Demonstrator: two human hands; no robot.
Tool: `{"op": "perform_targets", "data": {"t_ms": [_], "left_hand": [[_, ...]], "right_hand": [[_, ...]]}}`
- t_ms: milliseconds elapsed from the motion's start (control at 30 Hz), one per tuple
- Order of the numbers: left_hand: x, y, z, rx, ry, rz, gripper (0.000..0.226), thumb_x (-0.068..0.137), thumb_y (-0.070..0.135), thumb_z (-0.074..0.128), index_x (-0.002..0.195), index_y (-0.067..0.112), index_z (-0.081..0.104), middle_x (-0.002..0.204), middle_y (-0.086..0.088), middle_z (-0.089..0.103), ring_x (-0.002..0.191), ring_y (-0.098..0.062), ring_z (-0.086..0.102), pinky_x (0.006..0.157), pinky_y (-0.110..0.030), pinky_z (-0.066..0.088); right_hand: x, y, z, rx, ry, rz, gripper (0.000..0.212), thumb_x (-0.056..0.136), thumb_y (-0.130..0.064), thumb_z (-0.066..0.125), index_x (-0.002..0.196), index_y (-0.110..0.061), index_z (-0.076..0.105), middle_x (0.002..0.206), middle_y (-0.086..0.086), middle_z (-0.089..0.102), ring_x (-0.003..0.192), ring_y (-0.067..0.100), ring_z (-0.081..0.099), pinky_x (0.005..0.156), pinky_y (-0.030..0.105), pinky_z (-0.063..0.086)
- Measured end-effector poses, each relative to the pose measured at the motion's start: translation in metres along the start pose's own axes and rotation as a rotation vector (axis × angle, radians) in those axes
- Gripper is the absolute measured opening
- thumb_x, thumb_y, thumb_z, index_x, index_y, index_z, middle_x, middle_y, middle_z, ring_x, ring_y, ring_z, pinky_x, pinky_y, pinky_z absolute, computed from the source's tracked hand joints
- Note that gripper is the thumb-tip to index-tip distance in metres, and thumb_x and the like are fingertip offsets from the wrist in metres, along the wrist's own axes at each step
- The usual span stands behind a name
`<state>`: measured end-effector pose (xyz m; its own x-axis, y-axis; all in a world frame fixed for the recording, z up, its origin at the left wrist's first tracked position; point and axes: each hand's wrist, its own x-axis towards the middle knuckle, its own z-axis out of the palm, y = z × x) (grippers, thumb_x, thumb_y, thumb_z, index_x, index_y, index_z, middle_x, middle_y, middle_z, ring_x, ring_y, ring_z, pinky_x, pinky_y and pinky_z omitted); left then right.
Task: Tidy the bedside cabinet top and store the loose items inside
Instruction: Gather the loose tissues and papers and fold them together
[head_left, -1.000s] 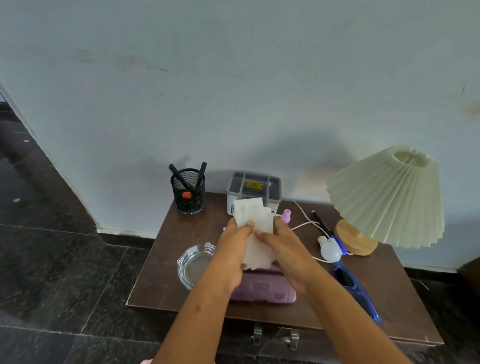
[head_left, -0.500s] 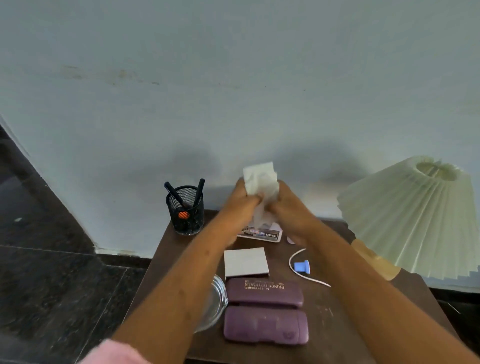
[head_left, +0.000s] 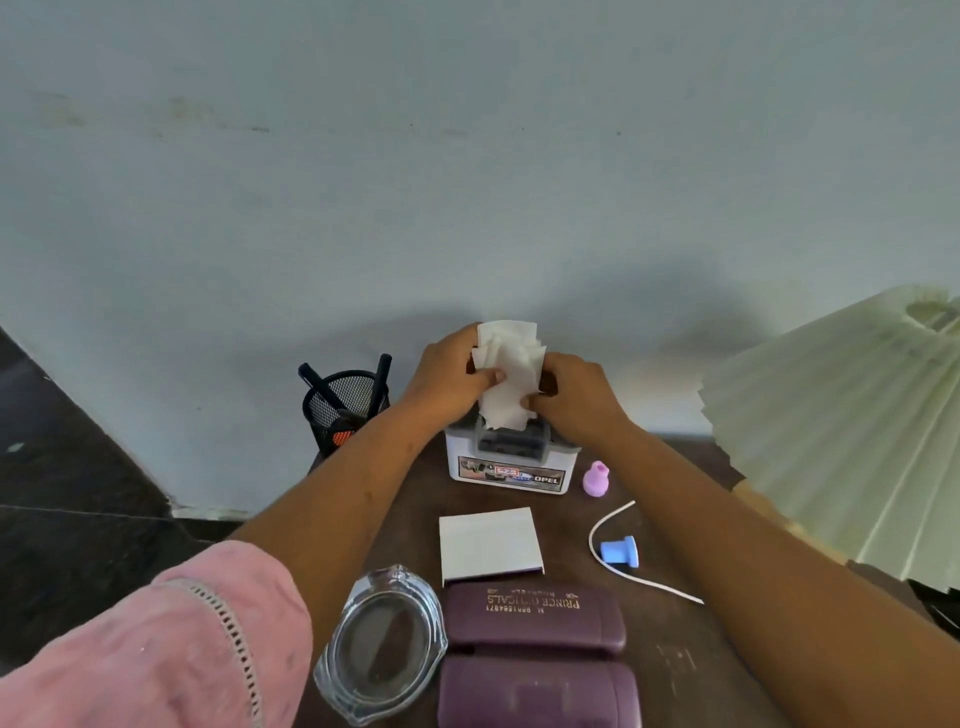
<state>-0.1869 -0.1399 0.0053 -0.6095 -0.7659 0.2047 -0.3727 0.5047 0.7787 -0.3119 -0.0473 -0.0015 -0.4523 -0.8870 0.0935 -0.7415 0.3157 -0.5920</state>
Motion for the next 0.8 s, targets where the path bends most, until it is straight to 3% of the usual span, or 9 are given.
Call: {"op": "perform_targets", "data": {"t_ms": [100,233,433,533,633,733,800], "left_hand": [[-0.003,-0.005,0.003,0.04,-0.046,0.02,0.052,0.076,0.013,0.074,0.125,0.017,0.055,0.117,-0.004,0.066,0.094,-0.012,0.057,0.076,-0.018,0.041],[-0.006,-0.004,0.005,0.146,-0.097,0.071,0.048,0.078,0.01,0.07,0.122,0.017,0.052,0.109,-0.009,0.067,0.096,-0.023,0.062,0.078,-0.025,0.047],[-0.007,-0.002,0.007,0.299,-0.11,0.034,0.062,0.077,0.004,0.063,0.131,0.023,0.039,0.107,-0.011,0.064,0.093,-0.028,0.062,0.08,-0.041,0.055],[-0.006,-0.004,0.009,0.352,-0.078,0.033,0.057,0.081,0.006,0.057,0.132,0.022,0.036,0.103,-0.01,0.063,0.091,-0.028,0.062,0.076,-0.041,0.054],[-0.006,-0.005,0.01,0.409,-0.005,0.067,0.051,0.084,0.011,0.054,0.131,0.022,0.038,0.101,-0.009,0.064,0.09,-0.029,0.062,0.073,-0.04,0.053],[-0.006,-0.005,0.014,0.491,-0.006,0.076,0.055,0.083,0.009,0.053,0.135,0.023,0.041,0.105,-0.009,0.064,0.096,-0.029,0.061,0.078,-0.04,0.053],[-0.004,-0.002,0.014,0.554,-0.014,0.076,0.056,0.081,0.008,0.056,0.133,0.024,0.041,0.097,-0.01,0.061,0.089,-0.03,0.06,0.07,-0.036,0.05]], "right_hand": [[-0.007,0.003,0.003,-0.147,0.038,0.013,0.025,0.08,-0.02,0.065,0.105,-0.016,0.062,0.103,0.008,0.069,0.099,0.031,0.059,0.078,0.035,0.047],[-0.016,0.003,0.006,-0.233,0.12,0.037,0.026,0.086,-0.02,0.058,0.111,-0.017,0.059,0.101,0.01,0.067,0.099,0.031,0.058,0.079,0.039,0.05],[-0.02,-0.002,0.014,-0.199,0.189,0.045,0.03,0.086,-0.017,0.052,0.116,-0.019,0.054,0.1,0.01,0.066,0.101,0.029,0.055,0.075,0.039,0.05],[-0.02,-0.001,0.012,-0.122,0.19,0.075,0.025,0.084,-0.016,0.049,0.108,-0.016,0.055,0.095,0.01,0.066,0.101,0.03,0.051,0.07,0.037,0.047],[-0.02,0.002,0.009,-0.078,0.184,0.07,0.025,0.083,-0.014,0.052,0.107,-0.014,0.057,0.095,0.01,0.067,0.102,0.031,0.052,0.074,0.04,0.051],[-0.019,0.003,0.01,-0.02,0.161,0.079,0.025,0.08,-0.022,0.06,0.103,-0.013,0.061,0.096,0.01,0.067,0.1,0.031,0.054,0.076,0.039,0.051],[-0.016,0.003,0.01,0.008,0.134,0.086,0.027,0.08,-0.027,0.062,0.102,-0.012,0.063,0.096,0.011,0.067,0.099,0.032,0.056,0.075,0.036,0.049]]}}
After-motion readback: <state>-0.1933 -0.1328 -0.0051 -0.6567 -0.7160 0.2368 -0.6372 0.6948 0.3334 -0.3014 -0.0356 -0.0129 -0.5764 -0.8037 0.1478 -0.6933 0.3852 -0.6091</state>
